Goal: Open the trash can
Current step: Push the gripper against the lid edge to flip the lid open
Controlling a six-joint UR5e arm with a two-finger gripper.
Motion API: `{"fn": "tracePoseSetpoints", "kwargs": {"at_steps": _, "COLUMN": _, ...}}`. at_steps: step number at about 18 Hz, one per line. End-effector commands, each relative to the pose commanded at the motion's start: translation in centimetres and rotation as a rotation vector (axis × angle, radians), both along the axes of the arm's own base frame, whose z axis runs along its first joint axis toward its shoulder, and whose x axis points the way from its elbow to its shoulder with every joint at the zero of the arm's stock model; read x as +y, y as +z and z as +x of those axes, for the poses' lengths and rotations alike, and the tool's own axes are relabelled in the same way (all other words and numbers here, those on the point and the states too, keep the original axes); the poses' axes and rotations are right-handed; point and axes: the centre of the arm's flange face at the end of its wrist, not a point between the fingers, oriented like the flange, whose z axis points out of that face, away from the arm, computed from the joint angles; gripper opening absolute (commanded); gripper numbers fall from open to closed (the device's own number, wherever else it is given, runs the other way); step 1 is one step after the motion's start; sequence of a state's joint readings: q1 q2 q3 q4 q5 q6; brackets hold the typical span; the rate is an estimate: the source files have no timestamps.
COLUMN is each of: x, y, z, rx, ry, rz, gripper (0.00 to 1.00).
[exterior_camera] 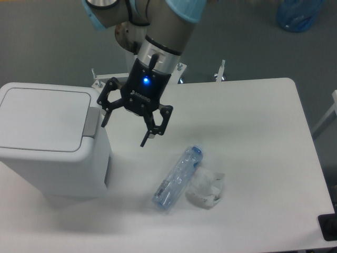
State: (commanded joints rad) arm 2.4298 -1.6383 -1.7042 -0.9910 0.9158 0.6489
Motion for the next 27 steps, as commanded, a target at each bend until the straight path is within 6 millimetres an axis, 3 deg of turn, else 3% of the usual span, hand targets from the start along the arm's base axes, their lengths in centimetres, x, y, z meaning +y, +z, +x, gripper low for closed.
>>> {"fn": "tracePoseSetpoints", "kwargs": {"at_steps": 14, "x": 0.0, "y": -1.7, "z": 0.6, "rx": -0.019, "ry": -0.008, "rz": -0.021, "gripper": 1.0}}
{"fn": "tracePoseSetpoints", "kwargs": {"at_steps": 22, "x": 0.2, "y": -1.1, "z": 0.4, "rx": -0.012, "ry": -0.007, "rz": -0.012, "gripper": 1.0}}
{"fn": "tracePoseSetpoints", "kwargs": {"at_steps": 24, "x": 0.3, "y": -0.1, "z": -0.2, "rx": 0.012, "ry": -0.005, "rz": 0.005, "gripper": 1.0}}
{"fn": "tracePoseSetpoints", "kwargs": {"at_steps": 27, "x": -1.1, "y": 1.3, "z": -3.8, "rx": 0.056, "ry": 0.052, "rz": 0.025, "gripper": 1.0}}
